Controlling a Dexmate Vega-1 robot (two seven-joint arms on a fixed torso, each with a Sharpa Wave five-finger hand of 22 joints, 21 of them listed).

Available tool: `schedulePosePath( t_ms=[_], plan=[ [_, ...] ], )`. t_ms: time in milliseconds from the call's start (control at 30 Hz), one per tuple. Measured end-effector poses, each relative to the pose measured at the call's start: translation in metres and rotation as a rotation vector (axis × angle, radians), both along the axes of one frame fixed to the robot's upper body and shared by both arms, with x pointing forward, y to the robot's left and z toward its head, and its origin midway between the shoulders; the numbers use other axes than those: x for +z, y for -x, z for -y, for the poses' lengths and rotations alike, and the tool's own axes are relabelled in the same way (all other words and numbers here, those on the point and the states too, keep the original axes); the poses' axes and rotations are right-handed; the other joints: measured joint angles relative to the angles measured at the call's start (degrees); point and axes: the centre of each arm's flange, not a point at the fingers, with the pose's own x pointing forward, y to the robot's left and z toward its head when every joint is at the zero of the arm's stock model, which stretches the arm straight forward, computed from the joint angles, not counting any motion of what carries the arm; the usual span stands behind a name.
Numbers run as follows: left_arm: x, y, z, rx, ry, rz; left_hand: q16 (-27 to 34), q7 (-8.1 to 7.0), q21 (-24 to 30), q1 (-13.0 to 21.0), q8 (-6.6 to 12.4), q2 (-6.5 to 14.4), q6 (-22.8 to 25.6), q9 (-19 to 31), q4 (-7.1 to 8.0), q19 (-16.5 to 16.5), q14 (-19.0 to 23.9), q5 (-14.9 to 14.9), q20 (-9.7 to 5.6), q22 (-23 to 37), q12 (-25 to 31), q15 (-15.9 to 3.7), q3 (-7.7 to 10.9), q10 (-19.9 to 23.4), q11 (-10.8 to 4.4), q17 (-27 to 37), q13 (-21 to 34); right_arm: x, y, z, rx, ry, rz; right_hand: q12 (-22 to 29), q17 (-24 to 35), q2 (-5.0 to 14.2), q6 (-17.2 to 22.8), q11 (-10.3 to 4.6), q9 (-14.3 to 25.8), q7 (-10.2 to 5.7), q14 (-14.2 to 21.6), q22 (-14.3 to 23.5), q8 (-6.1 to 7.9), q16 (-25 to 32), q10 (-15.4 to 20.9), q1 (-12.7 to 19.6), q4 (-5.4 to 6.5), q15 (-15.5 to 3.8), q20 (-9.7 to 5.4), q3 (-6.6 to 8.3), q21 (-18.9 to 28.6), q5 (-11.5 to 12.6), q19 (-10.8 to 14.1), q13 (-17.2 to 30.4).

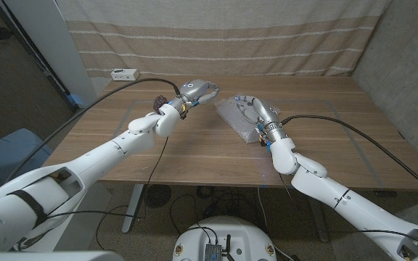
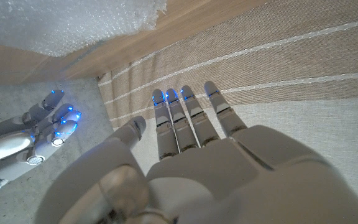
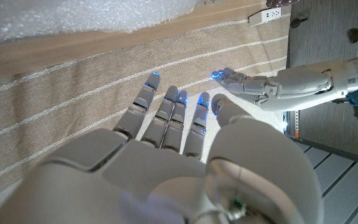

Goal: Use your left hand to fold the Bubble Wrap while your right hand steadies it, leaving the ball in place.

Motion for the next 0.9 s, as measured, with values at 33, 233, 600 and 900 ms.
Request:
schedulePosePath(
  t_ms=[33, 233, 600, 900],
  plan=[
    [0.001, 0.000, -0.001, -0.007, 0.018, -0.002, 0.0, 0.00, 0.0, 0.0, 0.00, 0.0, 0.0, 0.0, -0.07, 0.0, 0.0, 0.0, 0.05, 0.0, -0.2, 0.00, -0.07, 0.0, 0.00, 0.0, 0.0, 0.001, 0.000, 0.003, -0.006, -0.006, 0.001, 0.0, 0.0, 0.00, 0.0, 0.00, 0.0, 0.04, 0.0, 0.0, 0.00, 0.0, 0.0, 0.0, 0.00, 0.00, 0.00, 0.00, 0.0, 0.0, 0.0, 0.0],
    [-0.007, 0.015, -0.014, -0.040, 0.118, -0.005, 0.0, 0.10, -0.4, -0.5, -0.37, -0.4, -2.2, 0.0, -0.51, -0.3, -0.3, 0.0, 0.30, 0.3, -0.4, 0.31, -0.12, -1.7, 0.39, 0.0, 0.3, 0.009, 0.007, 0.014, 0.049, -0.100, 0.027, 0.0, 0.2, 0.00, 0.3, 0.23, 0.0, 0.32, 0.0, 0.0, 0.00, 0.0, 0.2, 0.0, 0.00, 0.00, 0.31, 0.00, -0.2, 0.0, -0.3, 0.0],
    [-0.016, 0.037, -0.034, -0.105, 0.240, -0.021, 0.0, -0.42, -0.4, -1.1, -0.44, -1.1, -5.7, 0.0, -0.79, -0.6, -1.0, 0.0, 0.64, 0.3, -0.4, 1.03, -0.31, -3.5, 0.80, 0.3, 0.3, 0.018, 0.019, 0.035, 0.092, -0.225, 0.044, 0.0, 0.1, 0.00, 0.6, 0.44, 0.0, 0.63, 0.0, 0.0, 0.00, 0.0, 0.4, 0.0, -0.23, 0.00, 0.61, -0.23, -0.2, 0.0, -0.6, 0.0],
    [-0.018, 0.050, -0.040, -0.221, 0.328, -0.057, 0.0, -0.09, -0.7, -1.4, -0.44, -1.4, -6.9, 0.0, -1.00, -0.9, -1.4, 0.0, 0.91, 0.2, -0.4, 1.21, -0.53, -4.0, 1.32, 0.3, 0.3, 0.025, 0.035, 0.051, 0.102, -0.279, 0.067, 0.0, -0.2, -0.12, 0.6, 0.53, 0.0, 0.63, 0.4, 0.0, 0.00, 0.0, 0.5, -0.1, -0.23, 0.00, 0.61, -0.23, -0.2, 0.0, -0.6, 0.0]
  ],
)
